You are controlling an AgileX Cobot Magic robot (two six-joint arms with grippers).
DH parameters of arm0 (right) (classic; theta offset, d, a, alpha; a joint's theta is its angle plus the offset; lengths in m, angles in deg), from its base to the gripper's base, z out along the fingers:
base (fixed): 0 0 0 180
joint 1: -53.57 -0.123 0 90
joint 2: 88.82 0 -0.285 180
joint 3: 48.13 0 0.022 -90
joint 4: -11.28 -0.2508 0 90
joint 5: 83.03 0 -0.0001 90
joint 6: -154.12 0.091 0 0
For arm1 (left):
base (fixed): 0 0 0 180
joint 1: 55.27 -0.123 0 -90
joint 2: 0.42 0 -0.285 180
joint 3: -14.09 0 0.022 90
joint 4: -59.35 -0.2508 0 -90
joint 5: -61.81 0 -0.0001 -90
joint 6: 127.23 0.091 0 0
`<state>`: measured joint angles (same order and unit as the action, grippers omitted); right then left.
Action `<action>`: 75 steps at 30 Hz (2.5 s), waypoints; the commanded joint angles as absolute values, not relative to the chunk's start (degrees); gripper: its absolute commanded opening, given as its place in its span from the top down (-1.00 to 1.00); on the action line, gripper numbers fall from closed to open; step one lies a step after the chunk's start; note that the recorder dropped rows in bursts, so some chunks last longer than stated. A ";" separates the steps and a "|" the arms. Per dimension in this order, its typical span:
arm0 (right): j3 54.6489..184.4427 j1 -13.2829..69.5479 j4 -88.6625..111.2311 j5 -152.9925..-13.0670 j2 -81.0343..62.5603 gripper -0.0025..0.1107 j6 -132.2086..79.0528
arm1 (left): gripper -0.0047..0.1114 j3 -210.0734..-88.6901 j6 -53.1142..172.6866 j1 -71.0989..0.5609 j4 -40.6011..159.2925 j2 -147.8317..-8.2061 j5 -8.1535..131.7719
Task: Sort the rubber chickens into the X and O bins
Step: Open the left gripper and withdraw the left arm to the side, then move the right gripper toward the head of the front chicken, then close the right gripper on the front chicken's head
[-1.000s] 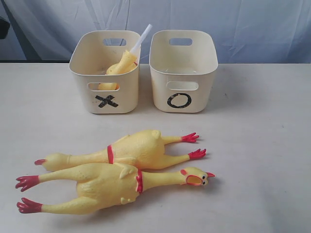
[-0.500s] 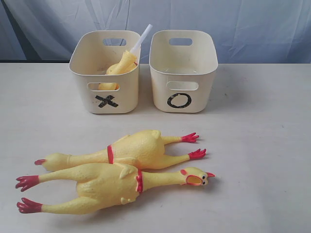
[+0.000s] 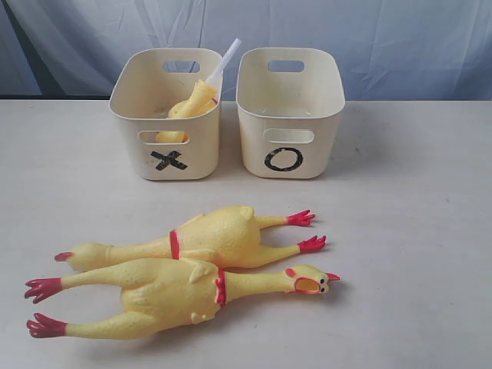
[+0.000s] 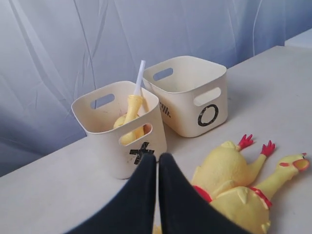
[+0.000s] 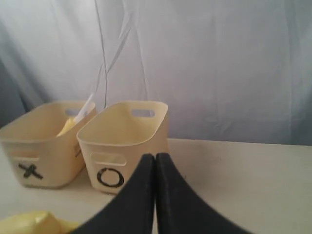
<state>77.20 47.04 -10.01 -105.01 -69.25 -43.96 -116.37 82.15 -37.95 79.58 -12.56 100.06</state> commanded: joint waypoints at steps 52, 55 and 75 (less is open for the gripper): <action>85.76 17.44 -9.75 -94.66 1.11 0.06 -91.88 | 0.92 -109.87 58.36 -38.02 56.26 -10.82 92.21; 85.80 16.48 -9.75 -92.52 3.10 0.06 -91.88 | 0.92 -109.87 51.98 -38.02 50.64 -10.82 92.73; 92.82 13.48 -10.41 -90.18 14.33 0.06 -91.78 | 0.92 -109.87 49.48 -38.02 47.82 -10.82 93.17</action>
